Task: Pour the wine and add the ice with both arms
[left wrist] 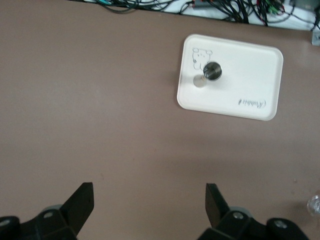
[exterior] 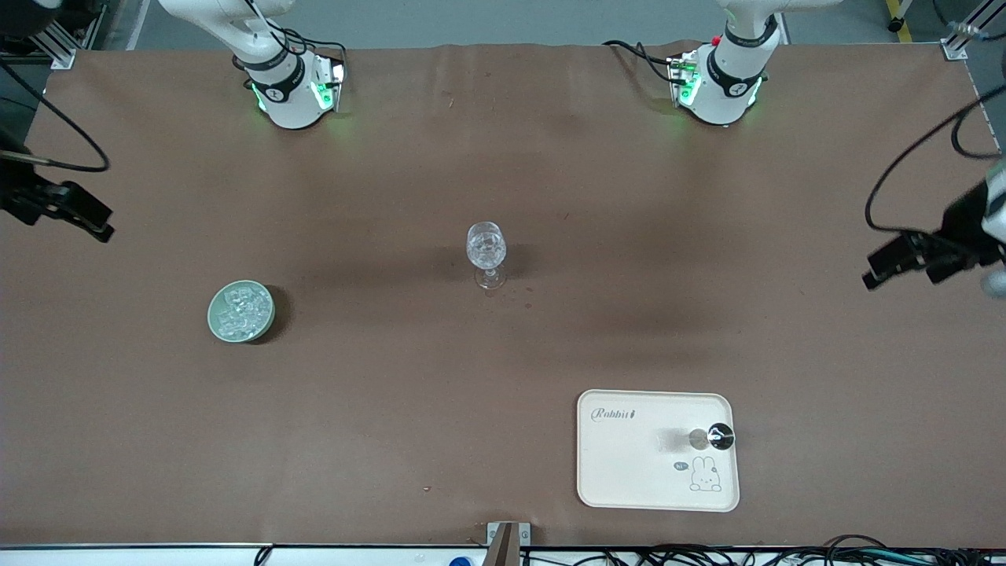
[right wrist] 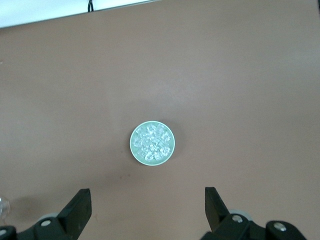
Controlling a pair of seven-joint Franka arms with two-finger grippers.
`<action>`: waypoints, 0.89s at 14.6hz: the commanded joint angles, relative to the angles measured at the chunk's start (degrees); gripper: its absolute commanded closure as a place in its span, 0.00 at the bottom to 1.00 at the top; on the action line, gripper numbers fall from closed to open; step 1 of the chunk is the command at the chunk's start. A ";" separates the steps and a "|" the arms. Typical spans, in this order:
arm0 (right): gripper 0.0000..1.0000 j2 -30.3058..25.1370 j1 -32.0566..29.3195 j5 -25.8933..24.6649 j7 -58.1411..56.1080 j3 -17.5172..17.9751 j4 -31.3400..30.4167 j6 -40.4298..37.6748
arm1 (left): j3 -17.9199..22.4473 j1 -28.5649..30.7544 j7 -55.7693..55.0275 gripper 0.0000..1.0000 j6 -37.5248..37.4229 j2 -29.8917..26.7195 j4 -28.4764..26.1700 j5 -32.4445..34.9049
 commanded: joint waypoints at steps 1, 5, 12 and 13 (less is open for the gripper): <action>0.00 -1.26 -2.91 2.26 -7.65 -1.34 1.17 -2.34 | -0.68 0.13 1.78 0.02 0.97 -9.07 -9.99 1.23; 0.00 -0.82 -3.71 2.61 -7.23 -1.26 1.71 -2.88 | -0.16 -2.58 1.17 0.01 -2.37 -8.59 -7.75 1.67; 0.00 -0.90 -2.74 3.14 -6.79 -1.08 1.71 -3.58 | -0.42 -3.56 0.72 0.01 -9.85 -1.09 4.05 4.04; 0.00 -0.90 -2.74 4.27 -5.92 -1.17 1.62 -3.67 | -0.42 -3.65 0.29 0.01 -9.85 -1.01 4.14 4.04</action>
